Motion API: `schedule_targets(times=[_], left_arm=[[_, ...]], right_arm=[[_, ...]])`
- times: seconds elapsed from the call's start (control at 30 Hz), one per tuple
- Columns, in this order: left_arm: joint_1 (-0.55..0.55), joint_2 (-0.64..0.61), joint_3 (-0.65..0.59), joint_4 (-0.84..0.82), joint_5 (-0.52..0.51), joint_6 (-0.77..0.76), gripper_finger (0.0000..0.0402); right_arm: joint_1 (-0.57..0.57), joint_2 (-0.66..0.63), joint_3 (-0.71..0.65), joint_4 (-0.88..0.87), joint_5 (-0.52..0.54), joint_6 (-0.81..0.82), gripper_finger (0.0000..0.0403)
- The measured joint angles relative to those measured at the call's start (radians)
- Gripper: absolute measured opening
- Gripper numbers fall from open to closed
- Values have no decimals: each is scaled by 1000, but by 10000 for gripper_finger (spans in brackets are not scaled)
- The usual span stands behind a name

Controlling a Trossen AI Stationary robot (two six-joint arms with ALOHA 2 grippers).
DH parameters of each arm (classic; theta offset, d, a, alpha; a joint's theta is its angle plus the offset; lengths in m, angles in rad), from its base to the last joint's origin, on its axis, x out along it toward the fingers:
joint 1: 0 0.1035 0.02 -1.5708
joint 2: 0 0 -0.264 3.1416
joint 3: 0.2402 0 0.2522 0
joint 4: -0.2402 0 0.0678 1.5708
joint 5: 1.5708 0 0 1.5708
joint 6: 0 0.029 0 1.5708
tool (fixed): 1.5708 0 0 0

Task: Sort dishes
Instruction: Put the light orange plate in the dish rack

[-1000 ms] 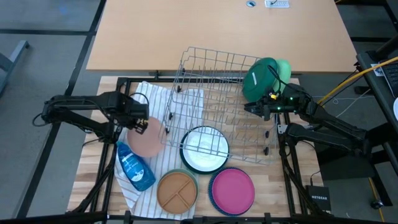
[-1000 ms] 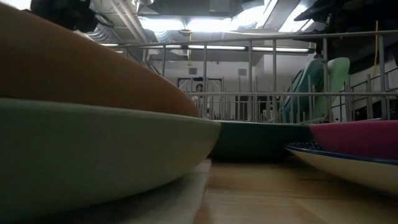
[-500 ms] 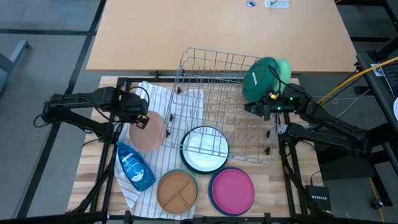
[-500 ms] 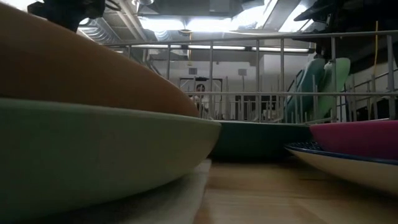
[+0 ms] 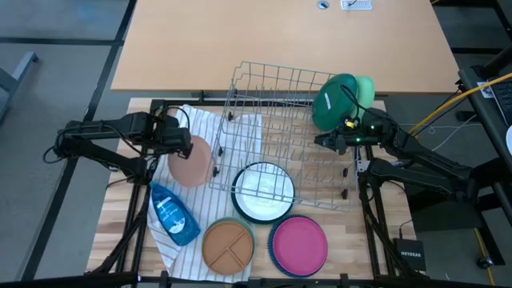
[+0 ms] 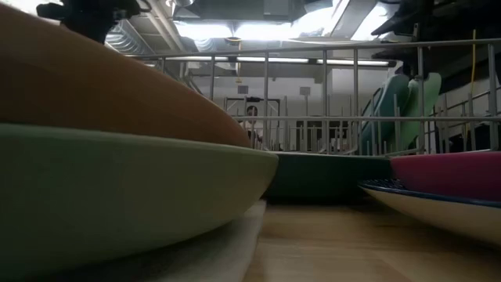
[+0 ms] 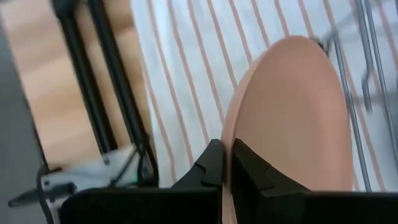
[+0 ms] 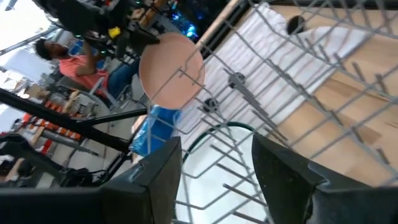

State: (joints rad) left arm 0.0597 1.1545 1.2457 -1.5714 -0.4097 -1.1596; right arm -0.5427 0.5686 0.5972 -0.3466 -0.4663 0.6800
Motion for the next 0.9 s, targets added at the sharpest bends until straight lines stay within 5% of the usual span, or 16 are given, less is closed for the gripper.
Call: schedule_targets(times=[0.9], left_arm=[[146,0,1,148,-637,-53,1]], right_arm=[[0,45,0,45,170,-37,200]])
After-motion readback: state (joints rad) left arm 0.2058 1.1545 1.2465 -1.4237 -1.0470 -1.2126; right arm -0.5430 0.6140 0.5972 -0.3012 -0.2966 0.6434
